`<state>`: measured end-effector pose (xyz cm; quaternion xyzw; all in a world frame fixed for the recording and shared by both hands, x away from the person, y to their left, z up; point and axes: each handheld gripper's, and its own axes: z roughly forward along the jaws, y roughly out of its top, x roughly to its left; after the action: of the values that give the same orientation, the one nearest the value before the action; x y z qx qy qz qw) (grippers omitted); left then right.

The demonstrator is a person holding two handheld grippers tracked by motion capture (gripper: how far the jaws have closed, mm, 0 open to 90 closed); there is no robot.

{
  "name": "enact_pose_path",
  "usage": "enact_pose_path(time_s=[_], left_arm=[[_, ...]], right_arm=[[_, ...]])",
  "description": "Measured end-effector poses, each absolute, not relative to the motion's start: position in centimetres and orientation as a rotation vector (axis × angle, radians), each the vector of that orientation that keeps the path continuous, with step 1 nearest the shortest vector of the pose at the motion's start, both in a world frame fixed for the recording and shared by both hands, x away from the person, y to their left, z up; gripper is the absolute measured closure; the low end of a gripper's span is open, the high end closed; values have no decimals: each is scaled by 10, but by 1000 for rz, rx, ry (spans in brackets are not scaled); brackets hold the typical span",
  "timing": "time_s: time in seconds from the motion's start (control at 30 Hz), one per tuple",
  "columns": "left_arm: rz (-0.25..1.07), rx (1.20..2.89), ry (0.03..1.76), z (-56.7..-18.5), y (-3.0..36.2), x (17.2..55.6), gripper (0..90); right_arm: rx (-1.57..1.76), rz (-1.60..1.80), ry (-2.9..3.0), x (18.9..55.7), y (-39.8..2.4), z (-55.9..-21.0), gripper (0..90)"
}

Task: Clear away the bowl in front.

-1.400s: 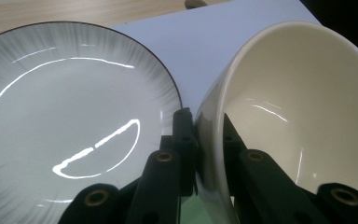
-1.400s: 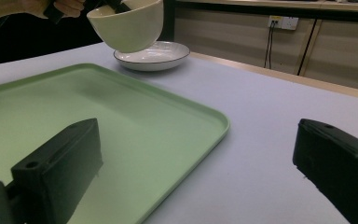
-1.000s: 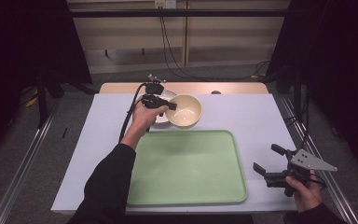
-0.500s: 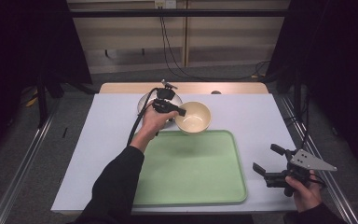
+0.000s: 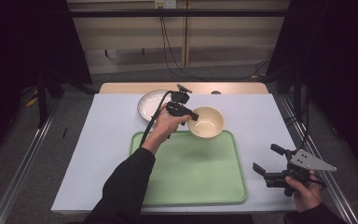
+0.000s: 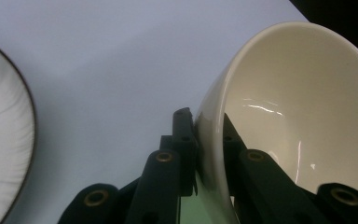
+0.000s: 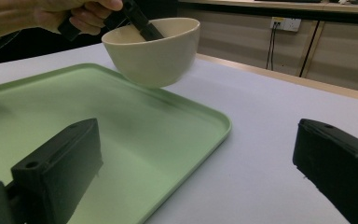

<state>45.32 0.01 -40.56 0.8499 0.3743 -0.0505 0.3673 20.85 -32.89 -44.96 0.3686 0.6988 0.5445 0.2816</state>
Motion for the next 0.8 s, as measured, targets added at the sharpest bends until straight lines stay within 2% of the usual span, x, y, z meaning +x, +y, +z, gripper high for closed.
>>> enact_pose_path(time_s=[0.67,0.8], left_arm=[[-171,2175,994,-425,-39,447,831],[-181,2224,962,-428,-41,448,831]], right_arm=[[990,1458,1871,208,-329,-450,11],[987,1460,1870,208,-329,-450,11]])
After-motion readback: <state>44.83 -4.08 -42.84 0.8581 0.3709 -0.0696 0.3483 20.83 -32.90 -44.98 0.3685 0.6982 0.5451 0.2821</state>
